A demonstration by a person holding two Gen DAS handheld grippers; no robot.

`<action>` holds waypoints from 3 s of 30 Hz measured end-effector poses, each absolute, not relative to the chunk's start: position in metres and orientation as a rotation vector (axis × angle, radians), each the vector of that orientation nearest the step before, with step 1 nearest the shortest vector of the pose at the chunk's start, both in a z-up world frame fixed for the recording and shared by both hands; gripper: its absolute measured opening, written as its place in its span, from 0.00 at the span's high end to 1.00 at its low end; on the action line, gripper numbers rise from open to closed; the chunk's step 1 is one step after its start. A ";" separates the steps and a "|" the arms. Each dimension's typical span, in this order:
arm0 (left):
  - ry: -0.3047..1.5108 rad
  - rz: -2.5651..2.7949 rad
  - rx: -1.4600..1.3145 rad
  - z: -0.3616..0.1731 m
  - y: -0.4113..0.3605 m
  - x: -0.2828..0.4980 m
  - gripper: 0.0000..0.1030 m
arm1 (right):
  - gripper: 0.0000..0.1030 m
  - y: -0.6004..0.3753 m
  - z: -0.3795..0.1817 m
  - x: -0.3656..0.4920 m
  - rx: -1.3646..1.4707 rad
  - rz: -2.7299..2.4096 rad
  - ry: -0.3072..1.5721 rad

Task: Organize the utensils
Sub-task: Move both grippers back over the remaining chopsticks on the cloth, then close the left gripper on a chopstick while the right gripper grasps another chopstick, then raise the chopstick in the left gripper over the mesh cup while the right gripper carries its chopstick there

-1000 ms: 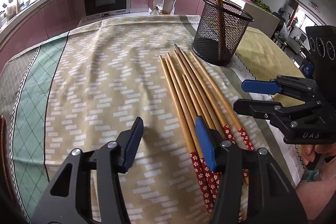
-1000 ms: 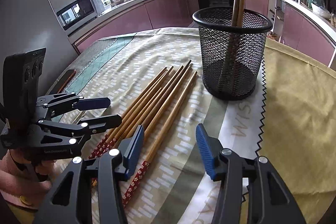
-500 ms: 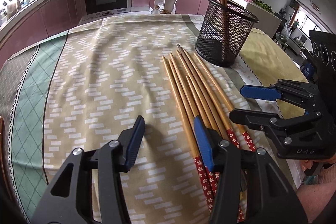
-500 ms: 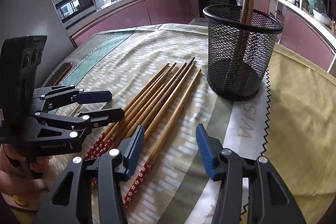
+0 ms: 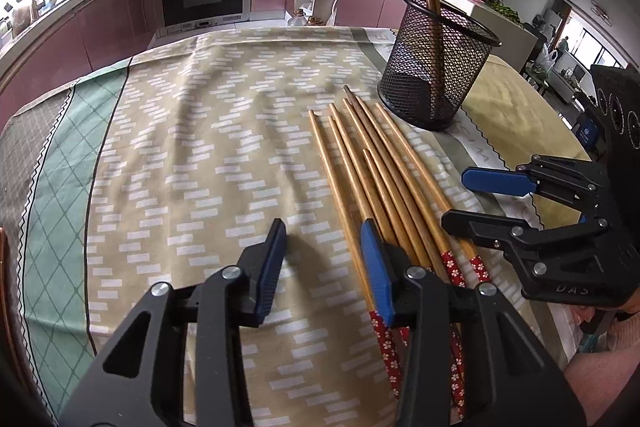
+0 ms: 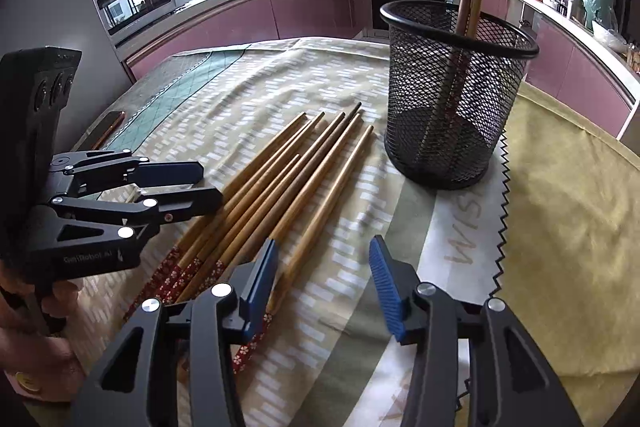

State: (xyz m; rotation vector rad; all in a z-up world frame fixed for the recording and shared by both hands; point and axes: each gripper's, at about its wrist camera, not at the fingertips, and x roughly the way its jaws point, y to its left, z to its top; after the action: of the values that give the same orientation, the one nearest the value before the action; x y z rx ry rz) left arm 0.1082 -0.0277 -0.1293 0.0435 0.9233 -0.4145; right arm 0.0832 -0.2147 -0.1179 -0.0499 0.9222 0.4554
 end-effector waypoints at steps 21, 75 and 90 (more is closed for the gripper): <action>0.953 -0.409 0.083 -0.130 -0.032 0.127 0.78 | 0.74 -0.214 -0.117 0.094 -0.095 0.419 0.954; 0.955 -0.531 0.035 -0.120 -0.040 0.118 0.93 | 0.94 -0.222 -0.090 0.090 0.020 0.567 0.902; 0.751 -0.650 -0.090 -0.027 -0.023 0.099 0.93 | 0.94 -0.259 -0.023 0.072 0.087 0.567 0.704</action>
State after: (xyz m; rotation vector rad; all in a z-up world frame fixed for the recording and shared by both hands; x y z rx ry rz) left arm 0.0988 -0.0231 -0.0266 -0.0896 0.7513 -0.6505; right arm 0.0722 -0.2591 -0.0231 0.0867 0.7040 0.5668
